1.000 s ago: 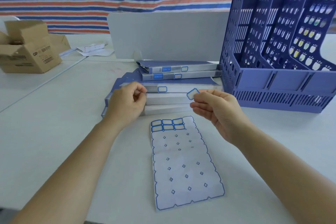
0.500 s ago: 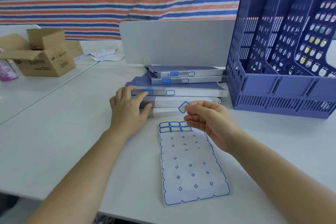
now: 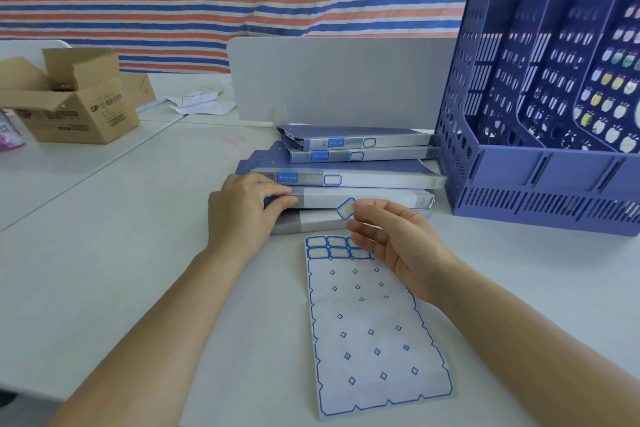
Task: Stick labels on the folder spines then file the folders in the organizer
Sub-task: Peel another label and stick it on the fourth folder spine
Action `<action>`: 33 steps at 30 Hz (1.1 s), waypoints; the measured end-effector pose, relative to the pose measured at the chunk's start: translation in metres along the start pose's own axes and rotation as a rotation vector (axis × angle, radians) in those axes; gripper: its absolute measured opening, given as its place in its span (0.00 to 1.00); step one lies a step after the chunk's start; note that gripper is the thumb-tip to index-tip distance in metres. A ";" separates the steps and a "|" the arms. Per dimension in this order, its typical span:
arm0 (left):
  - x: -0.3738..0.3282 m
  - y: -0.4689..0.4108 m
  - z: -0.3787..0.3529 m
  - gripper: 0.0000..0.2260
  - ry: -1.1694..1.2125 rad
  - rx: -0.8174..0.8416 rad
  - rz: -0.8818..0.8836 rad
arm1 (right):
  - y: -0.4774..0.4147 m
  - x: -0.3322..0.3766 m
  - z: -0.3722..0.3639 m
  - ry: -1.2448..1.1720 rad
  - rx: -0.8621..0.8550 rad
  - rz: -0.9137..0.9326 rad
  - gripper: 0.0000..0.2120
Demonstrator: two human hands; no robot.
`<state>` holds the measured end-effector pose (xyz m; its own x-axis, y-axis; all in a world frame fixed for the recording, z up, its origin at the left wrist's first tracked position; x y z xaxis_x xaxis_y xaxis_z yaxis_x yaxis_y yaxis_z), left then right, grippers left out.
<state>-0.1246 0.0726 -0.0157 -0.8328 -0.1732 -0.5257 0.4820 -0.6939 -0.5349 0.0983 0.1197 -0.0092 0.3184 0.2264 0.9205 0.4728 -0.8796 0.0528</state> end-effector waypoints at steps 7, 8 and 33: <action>-0.020 0.016 0.007 0.20 -0.033 -0.083 -0.163 | -0.002 0.003 0.003 -0.059 -0.045 0.018 0.02; -0.019 0.018 0.008 0.23 -0.085 -0.071 -0.187 | -0.002 0.004 0.003 -0.080 -0.057 0.024 0.02; -0.026 0.022 -0.004 0.12 -0.126 -0.274 -0.509 | -0.004 -0.012 -0.032 -0.272 -0.198 0.020 0.09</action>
<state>-0.0911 0.0642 -0.0165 -0.9956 0.0410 -0.0847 0.0522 -0.5081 -0.8597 0.0662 0.1071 -0.0080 0.5461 0.2880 0.7867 0.3037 -0.9432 0.1344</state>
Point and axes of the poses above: each hand's wrist, its own y-axis away from the middle knuckle, its own z-axis out of the back of the hand, x = y × z, the point moved 1 cm from there along -y, towards the middle knuckle, and after that the axes turned 8 degrees about z, right-handed, at the moved point
